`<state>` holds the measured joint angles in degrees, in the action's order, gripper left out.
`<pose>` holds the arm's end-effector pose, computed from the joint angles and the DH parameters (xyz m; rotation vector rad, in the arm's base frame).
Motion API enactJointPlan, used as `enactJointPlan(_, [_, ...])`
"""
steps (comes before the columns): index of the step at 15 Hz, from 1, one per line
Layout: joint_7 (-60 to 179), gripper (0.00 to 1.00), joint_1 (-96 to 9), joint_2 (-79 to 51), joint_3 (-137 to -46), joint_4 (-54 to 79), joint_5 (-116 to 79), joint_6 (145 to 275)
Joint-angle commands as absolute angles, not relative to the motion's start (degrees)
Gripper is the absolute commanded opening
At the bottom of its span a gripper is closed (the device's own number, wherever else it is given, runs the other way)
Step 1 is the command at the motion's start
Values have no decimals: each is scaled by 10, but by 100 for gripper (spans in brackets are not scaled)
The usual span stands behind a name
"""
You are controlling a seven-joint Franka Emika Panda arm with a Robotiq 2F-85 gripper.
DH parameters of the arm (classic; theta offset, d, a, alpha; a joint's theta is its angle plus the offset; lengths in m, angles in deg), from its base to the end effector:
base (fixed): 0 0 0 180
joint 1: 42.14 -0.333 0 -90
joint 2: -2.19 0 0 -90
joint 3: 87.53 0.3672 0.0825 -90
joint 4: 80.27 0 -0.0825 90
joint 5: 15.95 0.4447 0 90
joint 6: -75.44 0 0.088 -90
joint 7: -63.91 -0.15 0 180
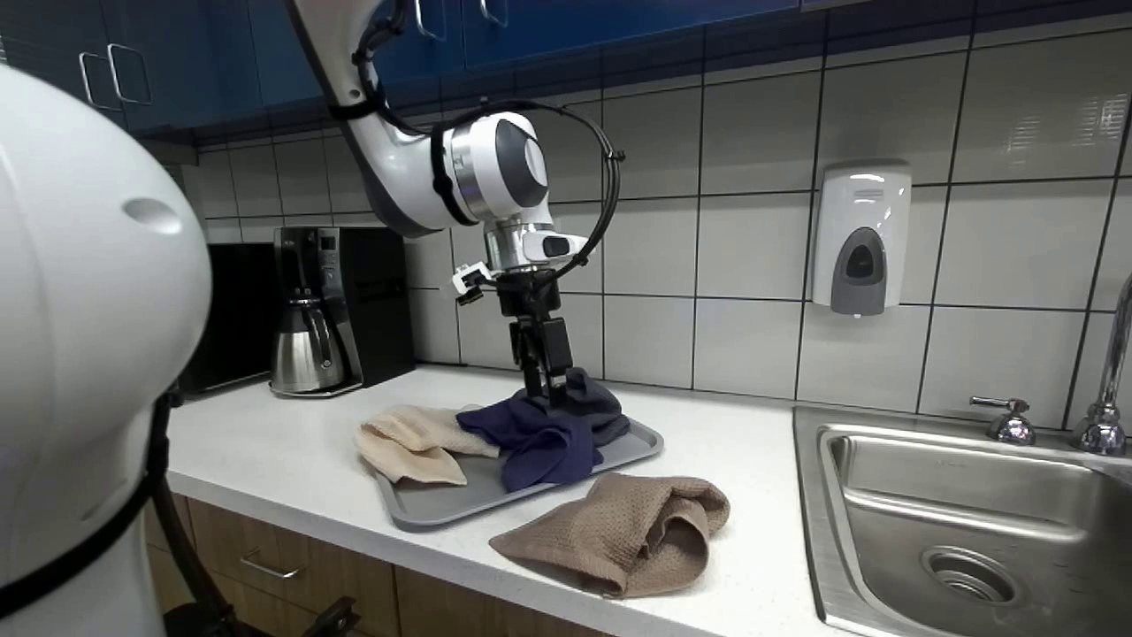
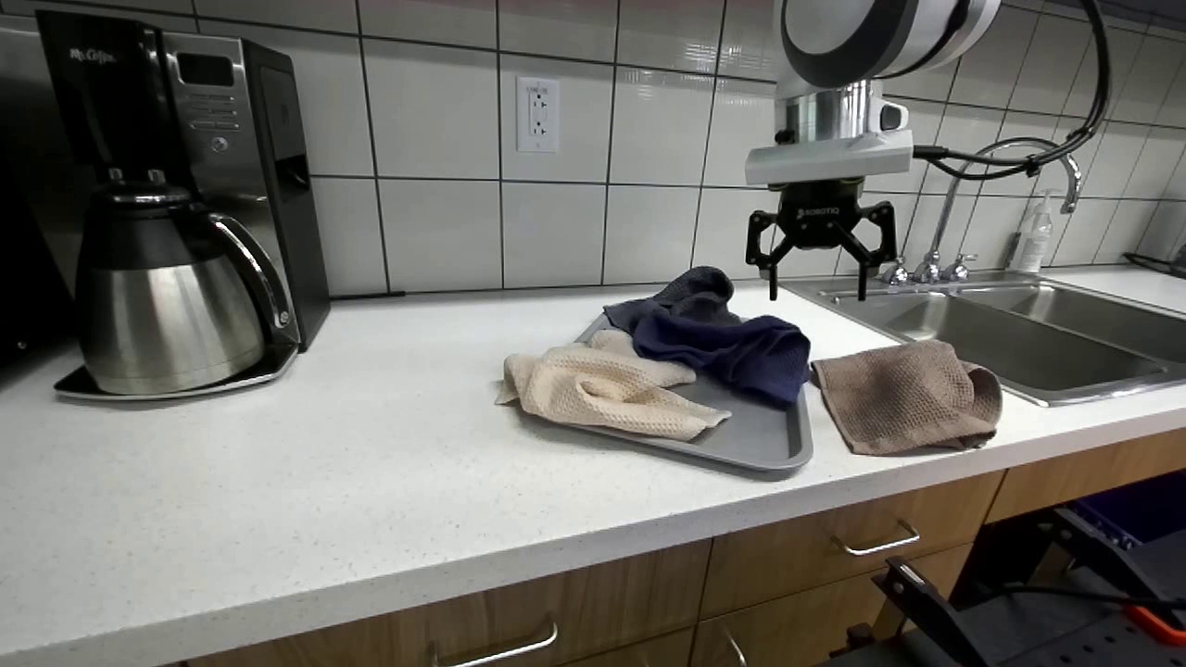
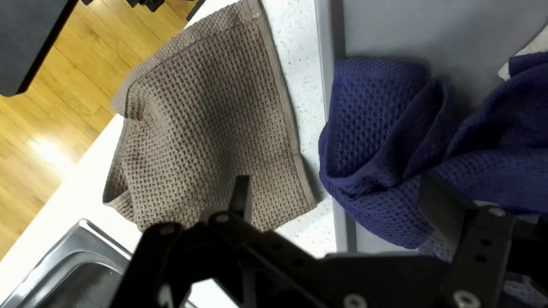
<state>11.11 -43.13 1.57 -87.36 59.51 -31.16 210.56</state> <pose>0.5086 -0.0011 0.2527 2.7609 -1.0141 -0.0010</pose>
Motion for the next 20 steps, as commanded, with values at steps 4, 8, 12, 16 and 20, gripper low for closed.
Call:
enactJointPlan(4, [123, 100, -439, -46, -873, 536, -297, 2087])
enactJointPlan(8, [115, 100, -449, -76, -877, 511, -299, 2084])
enactJointPlan(12, [90, 100, -461, -93, -880, 505, -302, 2086])
enactJointPlan(16, [54, 100, -477, -108, -880, 508, -297, 2102])
enactJointPlan(20, [1, 100, -486, -112, -883, 517, -284, 2124])
